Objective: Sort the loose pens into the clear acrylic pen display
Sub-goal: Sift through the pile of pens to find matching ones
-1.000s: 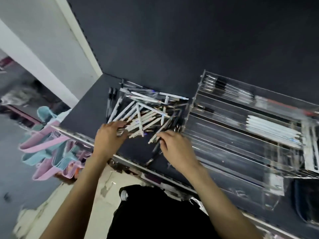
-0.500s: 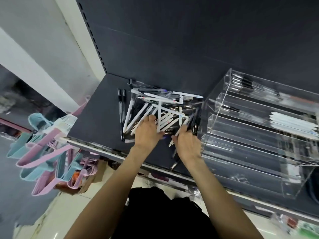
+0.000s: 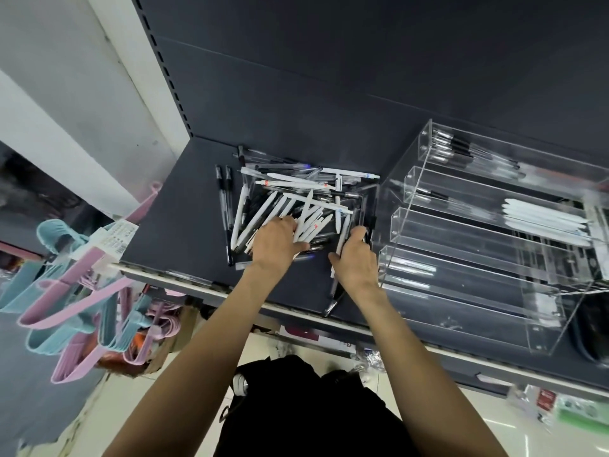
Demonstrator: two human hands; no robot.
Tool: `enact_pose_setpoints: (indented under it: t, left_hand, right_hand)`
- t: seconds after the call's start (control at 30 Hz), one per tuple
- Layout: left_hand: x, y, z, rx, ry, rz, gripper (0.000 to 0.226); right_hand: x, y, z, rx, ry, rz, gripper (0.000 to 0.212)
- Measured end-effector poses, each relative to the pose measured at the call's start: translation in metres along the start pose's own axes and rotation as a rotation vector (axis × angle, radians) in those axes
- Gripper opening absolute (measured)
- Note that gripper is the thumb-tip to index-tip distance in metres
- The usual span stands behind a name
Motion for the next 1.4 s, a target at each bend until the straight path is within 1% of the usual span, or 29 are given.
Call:
enact_pose_setpoints:
  t: [0.23,0.33,0.4,0.43,0.53,0.57,0.63,0.7,0.83,0.9,0.97,1.0,1.1,1.2,1.23,1.27,1.33,1.4]
  left_hand:
    - [0.006,0.003,-0.003,-0.007,-0.023,-0.041,0.049]
    - [0.008,0.008,0.0,0.022,-0.044,-0.029,0.042]
    - [0.008,0.017,0.007,0.029,-0.047,0.056,0.032]
    - [0.008,0.022,0.011,0.006,-0.034,0.207,0.029]
    - [0.02,0.034,0.034,-0.185,0.063,1.02,0.021]
    - [0.027,0.037,0.043,-0.239,0.067,1.181,0.021]
    - [0.038,0.036,0.055,-0.283,0.029,1.302,0.023]
    - [0.046,0.033,0.062,-0.265,0.017,1.356,0.022]
    - [0.048,0.033,0.069,-0.165,0.074,1.441,0.019]
    - [0.048,0.035,0.073,-0.134,0.058,1.475,0.021]
    - [0.049,0.038,0.078,-0.102,0.039,1.427,0.033]
    - [0.049,0.038,0.081,-0.079,0.05,1.382,0.034]
    - [0.048,0.037,0.085,-0.015,0.099,1.29,0.027]
    - [0.047,0.037,0.089,0.013,0.123,1.303,0.021]
    - [0.047,0.037,0.09,0.015,0.133,1.34,0.02]
    - [0.046,0.037,0.092,0.018,0.149,1.384,0.021]
    - [0.043,0.038,0.095,0.031,0.178,1.46,0.023]
    - [0.038,0.038,0.097,0.058,0.198,1.508,0.026]
  right_hand:
    - [0.006,0.004,0.004,0.08,0.069,-0.205,0.041]
    - [0.004,0.011,0.007,0.136,0.131,-0.279,0.038]
    - [0.002,0.017,0.01,0.142,0.173,-0.386,0.035]
    - [0.001,0.02,0.012,0.128,0.177,-0.484,0.033]
    - [-0.006,0.028,0.018,0.059,0.16,-0.929,0.025]
    - [-0.01,0.033,0.021,0.042,0.154,-1.054,0.023]
    - [-0.018,0.041,0.025,-0.014,0.137,-1.224,0.02]
    - [-0.025,0.047,0.027,-0.091,0.121,-1.308,0.017]
    - [-0.032,0.052,0.027,-0.159,0.105,-1.331,0.017]
    - [-0.035,0.05,0.027,-0.156,0.104,-1.303,0.022]
    - [-0.038,0.045,0.028,-0.147,0.09,-1.292,0.027]
    - [-0.039,0.043,0.029,-0.144,0.086,-1.292,0.028]
    - [-0.044,0.038,0.03,-0.156,0.107,-1.249,0.028]
    - [-0.046,0.038,0.032,-0.181,0.117,-1.195,0.016]
    - [-0.045,0.04,0.032,-0.164,0.125,-1.164,0.013]
    - [-0.044,0.043,0.031,-0.138,0.142,-1.122,0.014]
    - [-0.039,0.052,0.026,-0.102,0.202,-1.02,0.02]
    - [-0.033,0.064,0.024,-0.091,0.267,-0.84,0.028]
Point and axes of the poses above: each hand's wrist, its own z-axis away from the middle knuckle, its own y-axis out of the back of the hand, x = y × z, the point moved 4 cm from there along -z, towards the middle knuckle, and after that the axes turned 12 degrees about -z, right-handed, at the moved point
